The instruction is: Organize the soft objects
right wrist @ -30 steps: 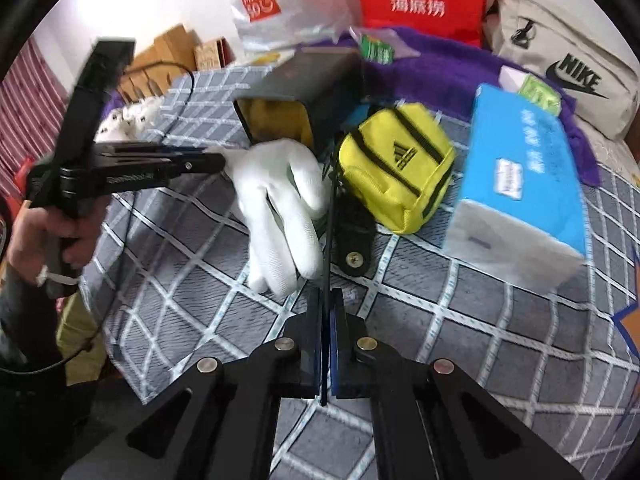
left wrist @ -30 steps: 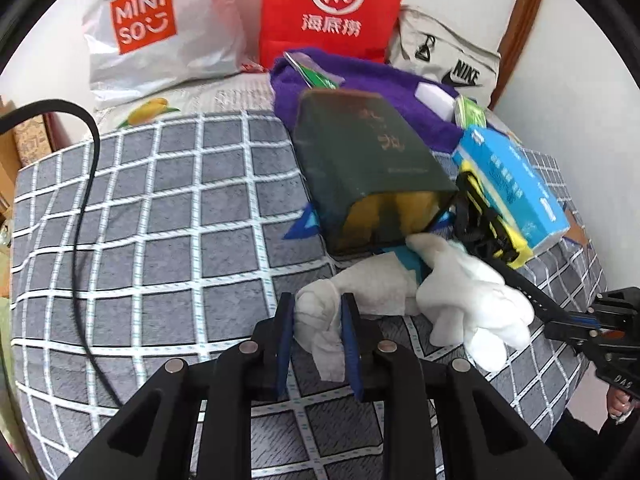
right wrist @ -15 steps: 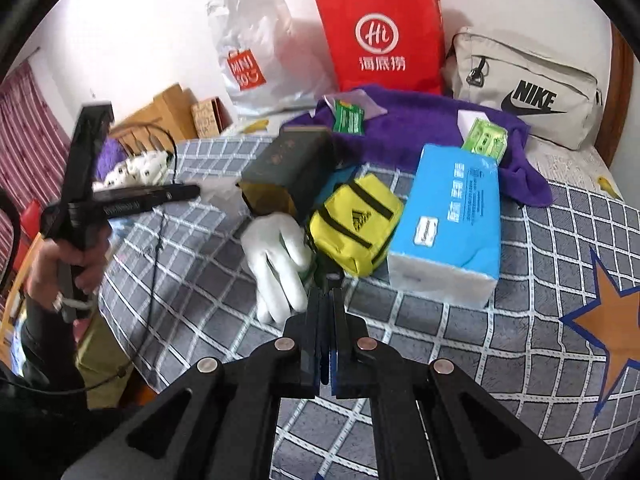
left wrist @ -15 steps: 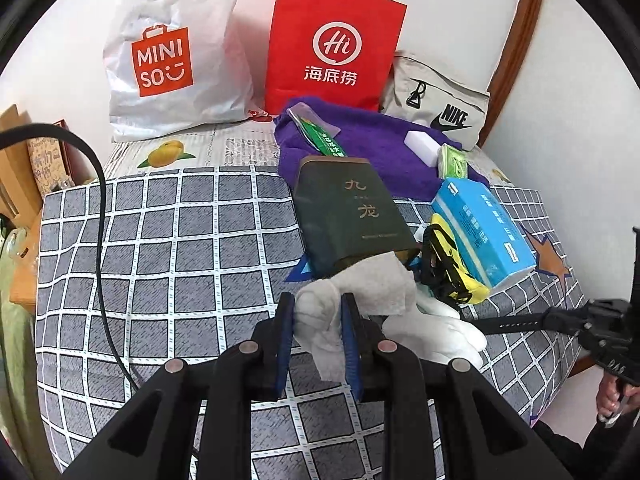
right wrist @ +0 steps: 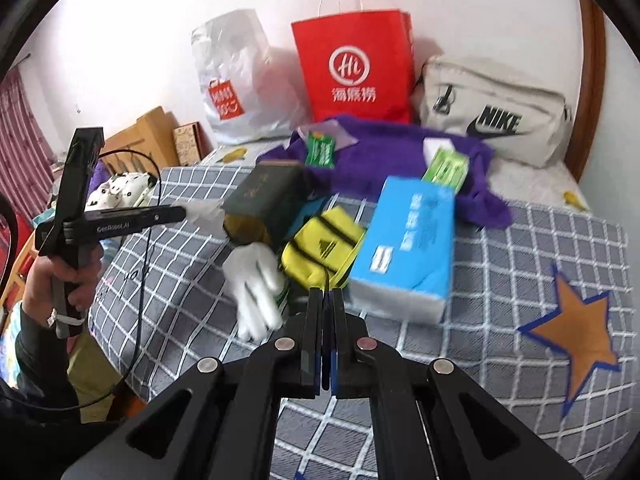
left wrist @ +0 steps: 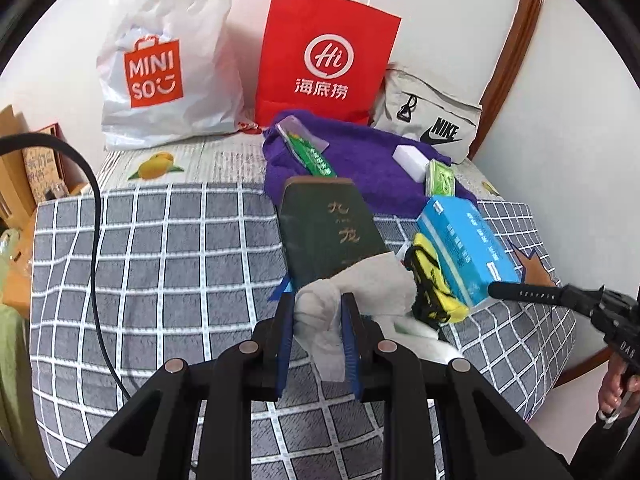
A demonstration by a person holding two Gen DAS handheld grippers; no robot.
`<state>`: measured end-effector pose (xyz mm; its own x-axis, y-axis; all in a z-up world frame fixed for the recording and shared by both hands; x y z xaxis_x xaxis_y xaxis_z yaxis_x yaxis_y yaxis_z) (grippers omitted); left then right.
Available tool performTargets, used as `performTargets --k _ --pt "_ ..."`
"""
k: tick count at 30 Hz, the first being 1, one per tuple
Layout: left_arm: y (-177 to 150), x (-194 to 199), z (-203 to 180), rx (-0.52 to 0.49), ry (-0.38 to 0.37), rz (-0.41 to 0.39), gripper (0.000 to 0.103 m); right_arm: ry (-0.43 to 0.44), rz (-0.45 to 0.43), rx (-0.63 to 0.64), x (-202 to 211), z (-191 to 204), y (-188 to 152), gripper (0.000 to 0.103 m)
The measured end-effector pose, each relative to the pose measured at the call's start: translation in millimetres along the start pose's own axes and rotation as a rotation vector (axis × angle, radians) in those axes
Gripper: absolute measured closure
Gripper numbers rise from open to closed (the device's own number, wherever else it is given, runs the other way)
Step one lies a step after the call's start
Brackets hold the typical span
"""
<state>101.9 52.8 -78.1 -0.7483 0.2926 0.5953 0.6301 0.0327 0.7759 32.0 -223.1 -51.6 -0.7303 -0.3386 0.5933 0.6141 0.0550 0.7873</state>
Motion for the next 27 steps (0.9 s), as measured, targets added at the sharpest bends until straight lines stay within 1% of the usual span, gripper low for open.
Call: performTargets --k 5,11,16,24,27 --pt "13.8 -4.6 -2.6 0.0 0.011 -0.011 0.081 -0.054 -0.051 -0.009 0.6 -12.6 23.3 0.1" --pt "31.6 -14.4 0.0 0.006 0.024 -0.022 0.081 -0.102 -0.077 -0.029 -13.6 -28.7 47.0 0.1" --pt "48.0 -23.4 4.9 0.005 0.034 -0.027 0.081 -0.124 -0.08 -0.031 -31.8 -42.3 64.2 0.1" --pt "72.5 -39.8 12.2 0.015 0.042 -0.037 0.081 -0.139 -0.109 -0.039 -52.6 -59.6 92.7 0.1" --pt "79.7 -46.6 16.7 0.033 0.05 -0.044 0.081 -0.152 -0.114 -0.037 -59.9 -63.4 100.1 0.1"
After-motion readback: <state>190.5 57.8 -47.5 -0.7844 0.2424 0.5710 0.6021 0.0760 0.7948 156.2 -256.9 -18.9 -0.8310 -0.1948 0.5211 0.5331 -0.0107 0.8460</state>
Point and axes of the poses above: each gripper's, at about its wrist camera, not at the fingertips, and x roughly against the way its jaws point, z to its left, y to its top, the point moved 1 cm from there along -x, roughly the way its jaws point, and after that the axes turned 13 degrees about -z, right-handed, at the moved point
